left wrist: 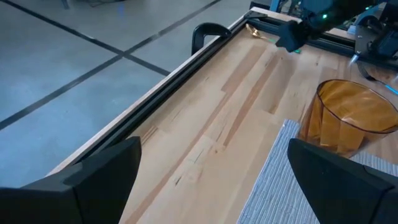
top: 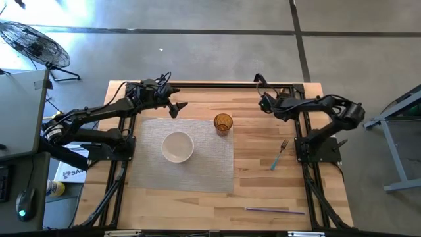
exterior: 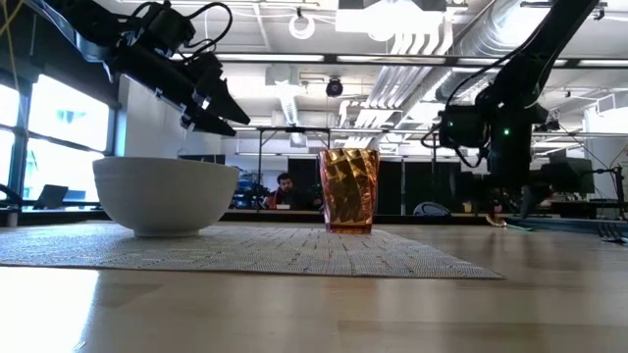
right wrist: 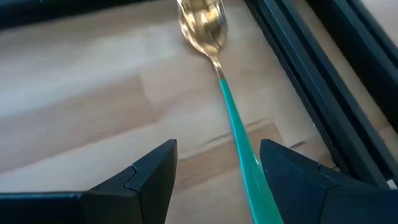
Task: Pick & Place Utensil
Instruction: Put the green spoon into the white bowl on the gray mat
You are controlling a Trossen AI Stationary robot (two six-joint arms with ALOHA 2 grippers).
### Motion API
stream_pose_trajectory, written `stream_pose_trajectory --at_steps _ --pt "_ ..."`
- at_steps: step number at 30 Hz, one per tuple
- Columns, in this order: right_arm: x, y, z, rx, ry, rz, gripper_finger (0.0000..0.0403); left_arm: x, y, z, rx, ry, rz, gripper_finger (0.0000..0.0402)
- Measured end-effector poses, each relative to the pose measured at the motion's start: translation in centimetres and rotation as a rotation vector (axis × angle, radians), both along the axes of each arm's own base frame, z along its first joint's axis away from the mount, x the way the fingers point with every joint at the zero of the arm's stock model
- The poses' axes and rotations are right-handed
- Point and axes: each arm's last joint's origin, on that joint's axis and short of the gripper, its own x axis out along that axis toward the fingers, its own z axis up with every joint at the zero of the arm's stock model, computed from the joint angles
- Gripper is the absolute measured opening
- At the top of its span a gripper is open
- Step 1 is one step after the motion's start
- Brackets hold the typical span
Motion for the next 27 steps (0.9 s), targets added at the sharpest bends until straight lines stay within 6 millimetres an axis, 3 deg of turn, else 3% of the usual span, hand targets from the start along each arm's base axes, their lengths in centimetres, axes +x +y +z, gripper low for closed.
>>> stream_pose_trajectory --at_steps 8,20,27 --pt "0.2 -0.3 -1.1 0.069 -0.007 0.008 0.0224 -0.1 0.0 -0.2 -0.011 0.014 0.0 0.0399" --pt "1.8 1.7 0.0 0.13 -0.129 0.153 0.0224 -0.1 0.0 -0.2 -0.014 0.016 0.001 0.0399" --pt "0.1 2.2 0.8 0.046 0.036 0.04 0.0224 -0.1 0.0 -0.2 -0.015 0.016 0.001 0.0399"
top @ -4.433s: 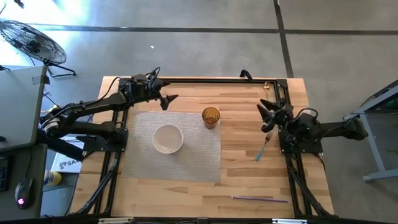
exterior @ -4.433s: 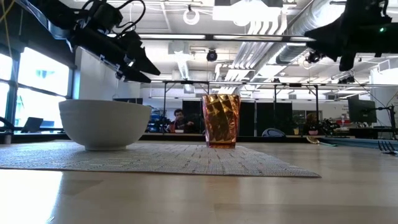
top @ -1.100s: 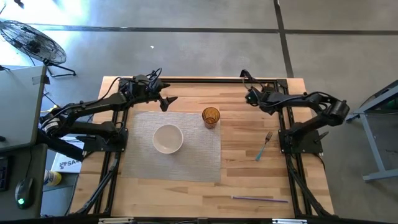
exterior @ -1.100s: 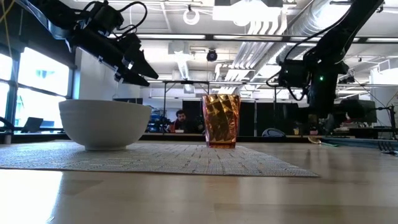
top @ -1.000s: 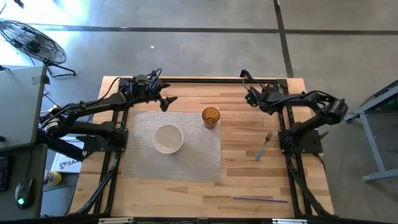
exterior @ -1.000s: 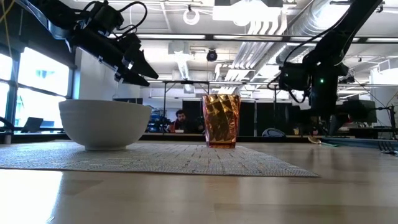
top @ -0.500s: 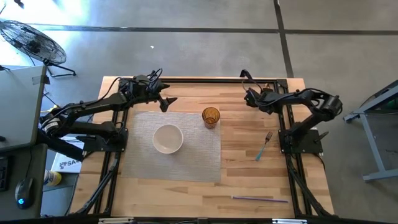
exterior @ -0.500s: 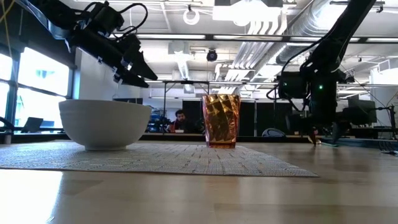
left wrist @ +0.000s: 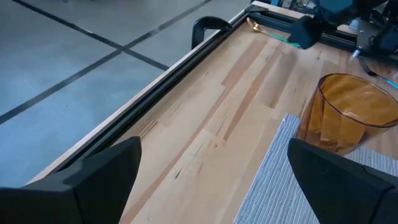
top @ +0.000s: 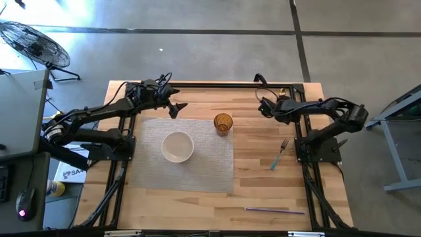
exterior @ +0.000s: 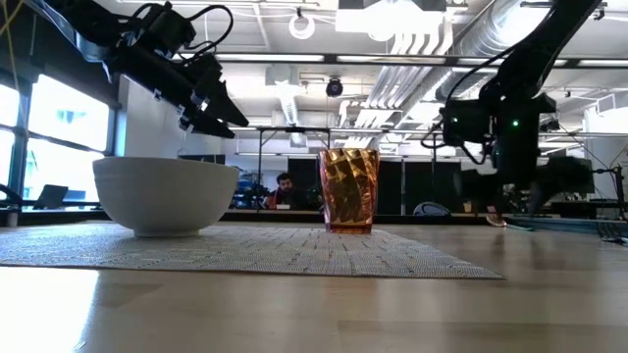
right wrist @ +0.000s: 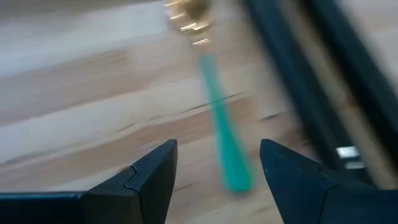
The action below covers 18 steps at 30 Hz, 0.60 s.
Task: Pick & Place Utensil
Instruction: Put the green spoon into the white bowl on the gray mat
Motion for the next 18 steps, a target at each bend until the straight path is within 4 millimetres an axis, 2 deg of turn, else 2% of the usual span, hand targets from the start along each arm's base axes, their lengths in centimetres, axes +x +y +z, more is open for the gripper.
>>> stream_pose_trajectory --at_steps 3,8,13,18 --pt "-0.5 -0.1 -0.1 -0.017 0.017 -0.055 0.0224 0.0 0.0 0.0 0.0 0.0 0.0 0.0399" --pt "-0.9 -0.6 -1.8 -0.056 -0.131 -0.046 0.0224 0.0 0.0 0.0 -0.001 0.001 0.0 0.0399" --pt "-1.6 -0.2 -2.9 -0.124 -0.16 -0.045 0.0224 -0.1 0.0 -0.2 -0.033 0.006 0.01 0.0399" --pt "-0.6 0.6 -2.7 -0.094 -0.207 0.027 0.0224 -0.1 -0.1 -0.2 -0.035 0.009 0.01 0.0399"
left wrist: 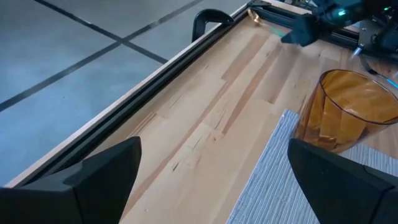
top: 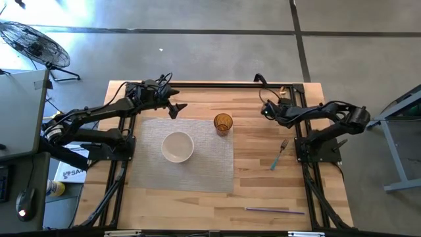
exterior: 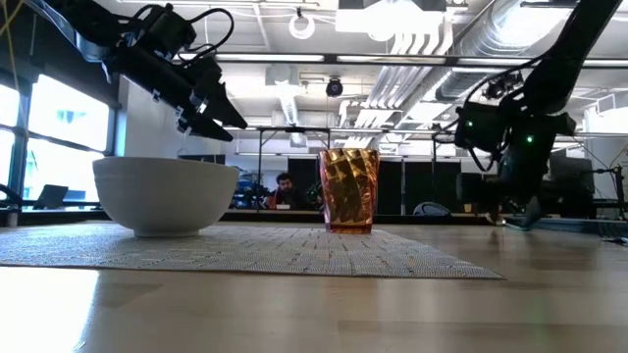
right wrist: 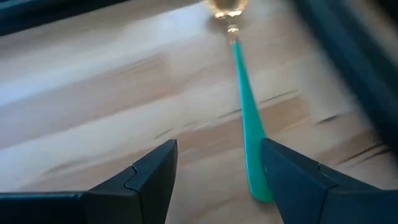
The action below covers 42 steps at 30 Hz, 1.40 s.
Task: Pick & Place Utensil
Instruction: Put the green spoon into the white bowl on the gray mat
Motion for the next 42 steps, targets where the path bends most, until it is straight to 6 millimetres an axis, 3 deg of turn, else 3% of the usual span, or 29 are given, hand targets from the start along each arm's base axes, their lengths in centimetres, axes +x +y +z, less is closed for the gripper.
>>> stream_pose_trajectory --at_steps 6,10,18,28,33,42 --pt "2.4 1.4 1.3 0.062 -0.099 0.141 0.0224 0.0 0.0 0.0 0.002 0.0 0.0 0.0399" --pt "3.2 2.2 2.0 0.04 -0.07 0.163 0.0224 0.0 0.0 0.0 0.002 0.0 -0.001 0.0399" --pt "3.6 0.4 2.0 -0.102 0.047 0.212 0.0224 0.0 0.0 0.0 0.0 0.0 0.0 0.0399" --pt "3.1 -2.6 0.0 -0.013 0.104 0.319 0.0222 0.0 0.0 0.0 -0.002 0.001 0.0 0.0399" --pt "3.2 -2.9 -0.1 -0.014 0.103 0.345 0.0192 0.0 0.0 0.0 -0.002 0.001 0.001 0.0399" --pt "3.3 -3.0 -0.1 0.001 0.064 0.354 0.0104 0.0 0.0 0.0 -0.002 0.001 0.001 0.0399"
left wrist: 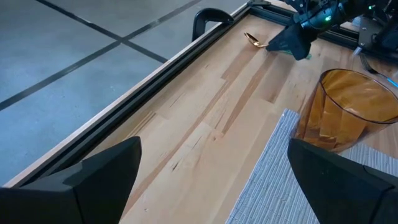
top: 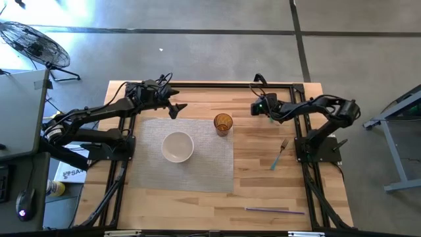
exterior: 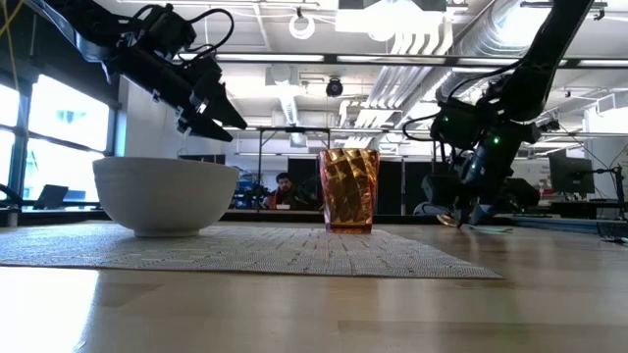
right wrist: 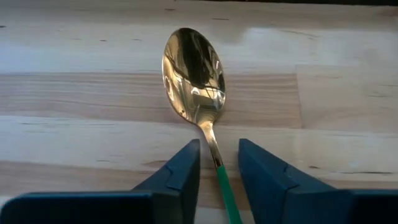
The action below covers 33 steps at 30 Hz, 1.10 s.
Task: Pick & Place Utensil
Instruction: Put the green spoon into the white bowl on the gray mat
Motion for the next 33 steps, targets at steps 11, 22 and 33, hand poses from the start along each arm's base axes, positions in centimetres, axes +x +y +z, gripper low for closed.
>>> stream_pose_trajectory --at_steps 11,22,33 --pt "0.0 0.1 -0.1 0.022 -0.016 0.012 0.0042 0.0 0.0 0.0 0.001 -0.003 0.001 0.0399" --pt "0.2 0.3 0.0 0.004 0.011 0.032 0.0008 0.0 0.0 0.0 -0.012 -0.011 0.018 0.0399" --pt "0.8 2.0 5.2 -0.022 0.121 0.086 0.0003 0.0 -0.1 0.0 -0.027 -0.012 -0.016 0.0399"
